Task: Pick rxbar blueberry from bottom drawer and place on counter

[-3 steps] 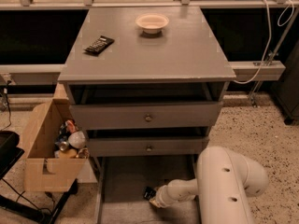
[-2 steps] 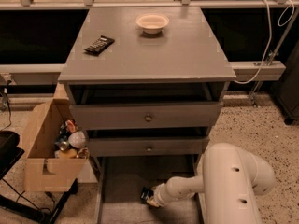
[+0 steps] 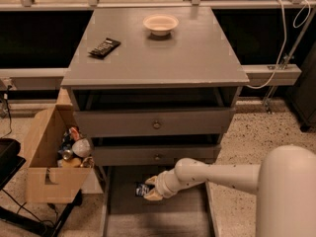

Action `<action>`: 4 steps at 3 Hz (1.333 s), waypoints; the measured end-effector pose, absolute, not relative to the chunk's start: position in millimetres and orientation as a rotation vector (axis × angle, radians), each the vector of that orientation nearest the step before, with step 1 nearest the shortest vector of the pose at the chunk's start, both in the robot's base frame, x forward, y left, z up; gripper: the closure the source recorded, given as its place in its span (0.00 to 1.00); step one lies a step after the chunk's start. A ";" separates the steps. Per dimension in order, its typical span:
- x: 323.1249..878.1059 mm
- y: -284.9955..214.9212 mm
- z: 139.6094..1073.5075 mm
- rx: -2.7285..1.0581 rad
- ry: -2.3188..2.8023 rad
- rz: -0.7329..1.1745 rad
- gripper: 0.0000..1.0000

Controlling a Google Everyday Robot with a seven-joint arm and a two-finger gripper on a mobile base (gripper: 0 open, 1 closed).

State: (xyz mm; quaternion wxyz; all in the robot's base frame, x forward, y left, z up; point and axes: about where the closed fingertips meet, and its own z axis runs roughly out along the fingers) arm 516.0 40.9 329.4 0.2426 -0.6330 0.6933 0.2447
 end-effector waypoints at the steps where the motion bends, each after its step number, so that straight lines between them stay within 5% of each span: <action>1: 507.7 48.8 429.1 -1.787 1.853 0.732 1.00; 4: 535.8 65.7 711.6 -1.688 1.908 0.599 1.00</action>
Offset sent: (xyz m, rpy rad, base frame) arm 0.0099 0.0094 0.3515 -0.0171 -0.0496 0.0323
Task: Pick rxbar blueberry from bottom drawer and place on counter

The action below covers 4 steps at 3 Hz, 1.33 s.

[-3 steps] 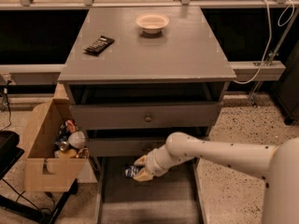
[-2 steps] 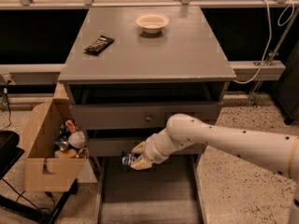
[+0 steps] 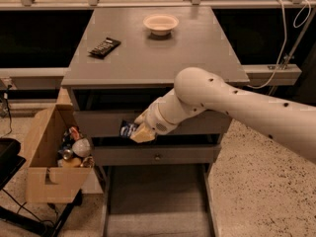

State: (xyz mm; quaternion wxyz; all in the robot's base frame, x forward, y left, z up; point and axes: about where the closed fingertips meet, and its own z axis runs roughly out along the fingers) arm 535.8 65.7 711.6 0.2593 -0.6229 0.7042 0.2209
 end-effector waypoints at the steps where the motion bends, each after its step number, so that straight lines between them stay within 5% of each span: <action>1: 562.3 73.1 765.3 -1.500 1.873 0.507 1.00; 4: 585.3 43.6 851.8 -1.439 1.902 0.360 1.00</action>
Offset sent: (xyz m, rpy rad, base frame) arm 0.0195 0.0049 0.0439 0.0596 -0.0886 -0.1067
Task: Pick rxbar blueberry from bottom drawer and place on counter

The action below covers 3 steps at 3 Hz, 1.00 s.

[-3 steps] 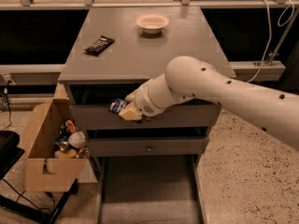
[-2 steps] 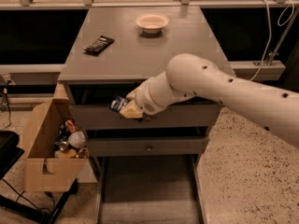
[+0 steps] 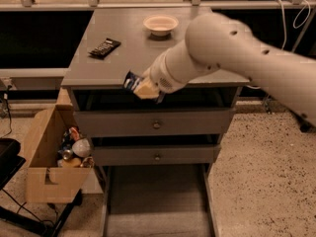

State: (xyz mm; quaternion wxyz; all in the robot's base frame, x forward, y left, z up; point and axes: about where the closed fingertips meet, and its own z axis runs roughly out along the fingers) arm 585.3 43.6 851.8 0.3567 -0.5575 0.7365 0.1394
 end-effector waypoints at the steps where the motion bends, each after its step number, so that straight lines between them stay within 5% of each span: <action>1: 618.0 19.7 893.7 -1.416 1.935 0.284 1.00; 3: 694.2 -21.1 907.3 -1.311 1.952 0.222 1.00</action>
Offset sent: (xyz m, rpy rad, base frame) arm 0.1236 -0.0858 0.0833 -0.0407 -0.0775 -0.1763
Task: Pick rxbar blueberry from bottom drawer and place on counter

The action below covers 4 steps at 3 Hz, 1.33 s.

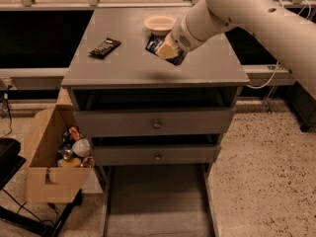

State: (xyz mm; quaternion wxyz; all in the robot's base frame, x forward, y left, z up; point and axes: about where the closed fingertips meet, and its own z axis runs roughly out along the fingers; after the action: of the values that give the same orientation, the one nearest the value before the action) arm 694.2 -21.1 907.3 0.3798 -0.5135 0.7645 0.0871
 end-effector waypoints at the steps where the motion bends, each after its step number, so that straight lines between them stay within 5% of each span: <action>1: 726.9 -37.6 880.3 -1.249 1.995 0.202 1.00; 2: 743.4 -60.9 846.2 -1.151 2.039 0.200 1.00; 4: 745.2 -58.1 841.5 -1.149 2.039 0.205 0.60</action>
Offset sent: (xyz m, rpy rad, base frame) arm 0.0681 -0.0780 -0.1038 0.0740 0.0249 -0.2518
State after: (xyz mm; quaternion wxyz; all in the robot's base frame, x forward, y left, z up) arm 745.2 -58.1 841.5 0.3858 -0.4512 0.8007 0.0806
